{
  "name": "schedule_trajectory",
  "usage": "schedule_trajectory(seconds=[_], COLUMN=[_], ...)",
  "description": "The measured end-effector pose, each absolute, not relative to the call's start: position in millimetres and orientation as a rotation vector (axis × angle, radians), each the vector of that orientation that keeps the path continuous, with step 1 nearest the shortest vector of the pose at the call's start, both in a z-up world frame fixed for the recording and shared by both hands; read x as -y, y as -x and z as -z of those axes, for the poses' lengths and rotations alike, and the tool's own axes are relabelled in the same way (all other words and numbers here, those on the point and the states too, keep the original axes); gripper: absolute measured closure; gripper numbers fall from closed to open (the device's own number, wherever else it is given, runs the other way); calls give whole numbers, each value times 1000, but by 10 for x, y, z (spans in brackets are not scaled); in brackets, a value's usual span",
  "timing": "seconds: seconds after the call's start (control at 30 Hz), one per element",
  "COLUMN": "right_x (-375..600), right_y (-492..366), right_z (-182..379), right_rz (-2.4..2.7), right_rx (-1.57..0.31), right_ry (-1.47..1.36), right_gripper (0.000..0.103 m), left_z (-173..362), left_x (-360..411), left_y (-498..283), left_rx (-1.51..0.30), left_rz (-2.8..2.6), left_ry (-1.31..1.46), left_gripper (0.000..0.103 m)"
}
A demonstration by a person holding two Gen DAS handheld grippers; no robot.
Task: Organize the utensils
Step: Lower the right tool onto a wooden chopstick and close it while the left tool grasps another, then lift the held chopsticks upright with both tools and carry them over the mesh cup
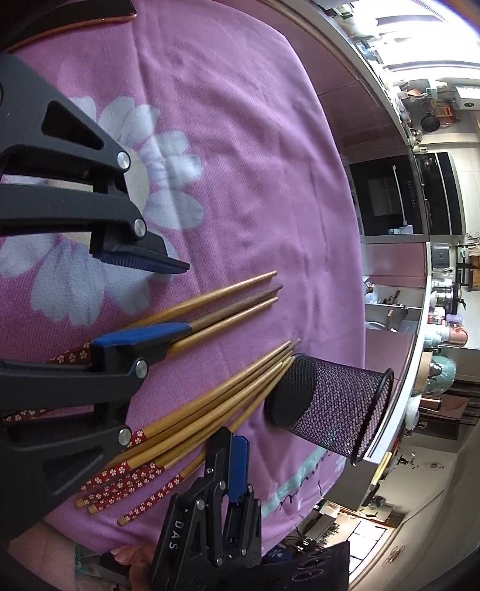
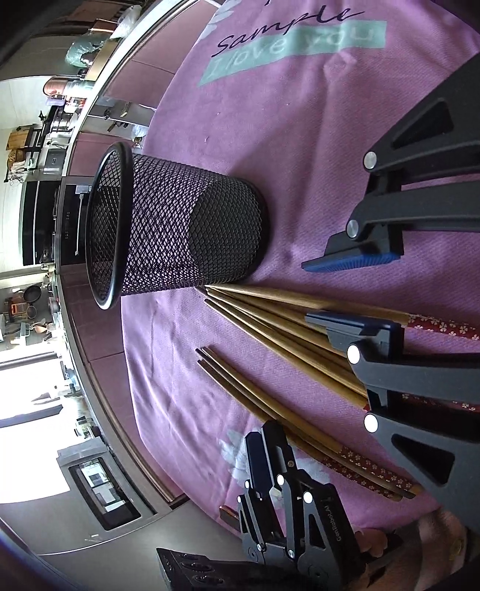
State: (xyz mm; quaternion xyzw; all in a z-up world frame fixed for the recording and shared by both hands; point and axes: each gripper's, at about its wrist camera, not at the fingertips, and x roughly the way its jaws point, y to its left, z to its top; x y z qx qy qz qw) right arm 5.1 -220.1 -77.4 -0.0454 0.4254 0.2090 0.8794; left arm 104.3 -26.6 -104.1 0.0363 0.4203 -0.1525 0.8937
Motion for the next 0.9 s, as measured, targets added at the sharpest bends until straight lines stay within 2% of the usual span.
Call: schedule_trajectory(seconds=[0.2, 0.3, 0.37, 0.5, 0.9], right_x=[2164, 2175, 2190, 2228, 2368], right_y=[-93, -119, -121, -98, 100], right_z=[780, 777, 778, 778, 519], right_rz=[-431, -437, -447, -451, -521], right_rx=[-882, -884, -888, -880, -798], right_ry=[123, 110, 92, 69, 1], right_gripper=[83, 89, 96, 97, 97], left_z=[1051, 1049, 1049, 1038, 843], left_x=[310, 305, 292, 273, 127], left_y=[-1100, -1106, -1109, -1122, -1030], left_rx=[-880, -881, -880, -880, -835], left_rz=[310, 305, 296, 284, 312], left_ry=[-95, -93, -85, -55, 23], left_gripper=[76, 81, 86, 95, 95])
